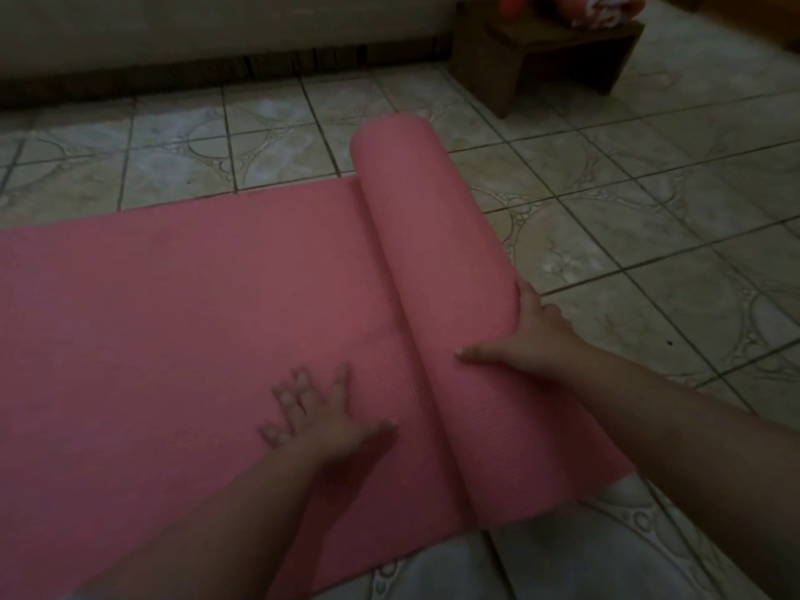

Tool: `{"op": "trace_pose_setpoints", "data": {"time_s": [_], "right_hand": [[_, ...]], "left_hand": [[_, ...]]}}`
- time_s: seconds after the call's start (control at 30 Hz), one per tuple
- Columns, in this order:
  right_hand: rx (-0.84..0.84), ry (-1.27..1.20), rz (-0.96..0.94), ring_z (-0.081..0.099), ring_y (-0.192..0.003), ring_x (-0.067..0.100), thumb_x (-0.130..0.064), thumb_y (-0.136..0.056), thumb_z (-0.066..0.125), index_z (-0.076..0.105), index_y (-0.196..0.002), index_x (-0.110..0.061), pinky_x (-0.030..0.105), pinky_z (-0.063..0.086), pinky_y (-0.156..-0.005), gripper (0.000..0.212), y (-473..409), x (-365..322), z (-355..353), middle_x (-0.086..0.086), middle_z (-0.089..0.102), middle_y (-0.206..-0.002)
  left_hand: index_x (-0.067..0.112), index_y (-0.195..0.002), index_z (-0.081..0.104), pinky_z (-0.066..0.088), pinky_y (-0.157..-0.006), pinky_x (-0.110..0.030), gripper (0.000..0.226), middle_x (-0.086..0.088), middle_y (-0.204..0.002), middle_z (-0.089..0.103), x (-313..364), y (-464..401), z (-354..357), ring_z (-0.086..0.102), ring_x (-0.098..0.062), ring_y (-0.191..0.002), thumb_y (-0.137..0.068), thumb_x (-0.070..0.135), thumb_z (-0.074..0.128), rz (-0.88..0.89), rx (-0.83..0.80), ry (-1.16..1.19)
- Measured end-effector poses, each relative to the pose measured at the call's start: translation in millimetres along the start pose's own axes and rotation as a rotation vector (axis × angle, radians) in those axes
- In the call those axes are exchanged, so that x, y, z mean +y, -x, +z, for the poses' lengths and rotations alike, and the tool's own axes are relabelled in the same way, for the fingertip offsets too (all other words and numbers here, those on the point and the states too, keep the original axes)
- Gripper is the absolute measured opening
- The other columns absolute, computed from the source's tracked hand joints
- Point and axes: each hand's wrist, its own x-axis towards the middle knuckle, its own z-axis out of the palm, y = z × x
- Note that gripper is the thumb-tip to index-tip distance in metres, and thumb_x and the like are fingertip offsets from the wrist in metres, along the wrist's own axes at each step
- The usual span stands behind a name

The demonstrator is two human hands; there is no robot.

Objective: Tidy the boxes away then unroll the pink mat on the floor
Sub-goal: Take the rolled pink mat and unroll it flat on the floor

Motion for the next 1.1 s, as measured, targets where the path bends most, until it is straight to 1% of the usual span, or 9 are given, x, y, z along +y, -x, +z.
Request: {"op": "trace_pose_setpoints", "data": {"time_s": [0.13, 0.23, 0.33, 0.5, 0.7, 0.83, 0.93, 1.03, 1.1], "right_hand": [[0.008, 0.112, -0.07, 0.029, -0.138, 0.034, -0.071, -0.035, 0.081, -0.002, -0.15, -0.028, 0.044, 0.029, -0.112, 0.148, 7.3, -15.2, 3.2, 0.015, 0.024, -0.153], [-0.055, 0.324, -0.085, 0.025, -0.139, 0.037, -0.08, -0.033, 0.073, -0.017, -0.148, -0.027, 0.055, 0.025, -0.111, 0.156, 19.5, -30.8, 16.1, 0.022, 0.02, -0.153], [-0.073, 0.44, -0.057, 0.029, -0.135, 0.04, -0.077, -0.041, 0.074, -0.026, -0.146, -0.024, 0.054, 0.027, -0.108, 0.154, 22.2, -40.6, 27.5, 0.028, 0.022, -0.148], [-0.114, 0.228, -0.107, 0.04, -0.132, 0.033, -0.048, -0.044, 0.089, -0.022, -0.146, -0.029, 0.041, 0.036, -0.108, 0.152, 2.1, -33.6, 8.7, 0.016, 0.032, -0.149], [-0.191, 0.026, -0.034, 0.048, -0.122, 0.029, -0.04, -0.037, 0.094, -0.019, -0.146, -0.036, 0.035, 0.04, -0.1, 0.157, -21.1, 8.0, -38.4, 0.014, 0.041, -0.144], [-0.102, 0.317, 0.03, 0.017, -0.14, 0.036, -0.049, -0.042, 0.088, -0.012, -0.147, -0.037, 0.051, 0.029, -0.11, 0.146, -25.2, 11.5, -45.2, 0.016, 0.009, -0.153], [-0.079, 0.369, -0.016, 0.011, -0.141, 0.037, -0.053, -0.052, 0.079, -0.008, -0.147, -0.039, 0.055, 0.024, -0.111, 0.13, -20.5, -7.3, -33.0, 0.018, 0.004, -0.153], [-0.097, 0.297, 0.019, 0.007, -0.144, 0.037, -0.081, -0.037, 0.07, -0.014, -0.147, -0.034, 0.055, 0.019, -0.113, 0.146, -6.6, -24.4, -5.4, 0.021, 0.001, -0.156], [-0.037, 0.308, 0.048, 0.001, -0.144, 0.037, -0.087, -0.033, 0.065, -0.021, -0.145, -0.032, 0.062, 0.018, -0.109, 0.152, 2.1, -31.4, 17.3, 0.022, -0.006, -0.157]], "left_hand": [[0.048, -0.13, -0.036, -0.007, -0.104, -0.071, 0.138, -0.01, -0.139, -0.053, 10.9, -7.9, 9.8, -0.043, -0.039, -0.13, -0.047, 0.077, 0.07, -0.056, -0.031, -0.006], [0.047, -0.121, -0.043, -0.005, -0.104, -0.071, 0.146, -0.011, -0.136, -0.055, 9.9, -5.1, 8.7, -0.042, -0.04, -0.13, -0.039, 0.074, 0.074, -0.066, -0.042, -0.037], [0.046, -0.117, -0.046, -0.002, -0.105, -0.071, 0.147, -0.012, -0.135, -0.056, 14.3, -4.0, 7.8, -0.041, -0.042, -0.13, -0.04, 0.074, 0.075, -0.065, -0.047, -0.064], [0.044, -0.115, -0.048, 0.002, -0.105, -0.071, 0.146, -0.014, -0.132, -0.058, 16.9, -2.1, 1.6, -0.041, -0.045, -0.13, -0.043, 0.072, 0.076, -0.062, -0.088, -0.085], [0.04, -0.114, -0.049, 0.004, -0.105, -0.072, 0.147, -0.015, -0.131, -0.059, 20.1, 1.0, -4.7, -0.039, -0.046, -0.13, -0.044, 0.071, 0.077, -0.044, -0.12, -0.081], [0.041, -0.114, -0.05, 0.003, -0.105, -0.072, 0.147, -0.015, -0.13, -0.059, 21.2, 0.7, -5.1, -0.039, -0.046, -0.131, -0.044, 0.072, 0.076, -0.05, -0.126, -0.086], [0.042, -0.113, -0.05, 0.003, -0.105, -0.072, 0.148, -0.015, -0.13, -0.059, 19.6, -0.6, -6.1, -0.039, -0.046, -0.131, -0.043, 0.072, 0.076, -0.05, -0.129, -0.088], [0.042, -0.111, -0.052, 0.002, -0.104, -0.072, 0.149, -0.014, -0.129, -0.06, 17.8, -0.9, -5.3, -0.04, -0.046, -0.13, -0.042, 0.072, 0.076, -0.048, -0.131, -0.081], [0.044, -0.111, -0.051, 0.002, -0.104, -0.072, 0.149, -0.014, -0.129, -0.061, 17.8, -1.4, -4.7, -0.04, -0.045, -0.13, -0.041, 0.073, 0.076, -0.046, -0.123, -0.077]]}}
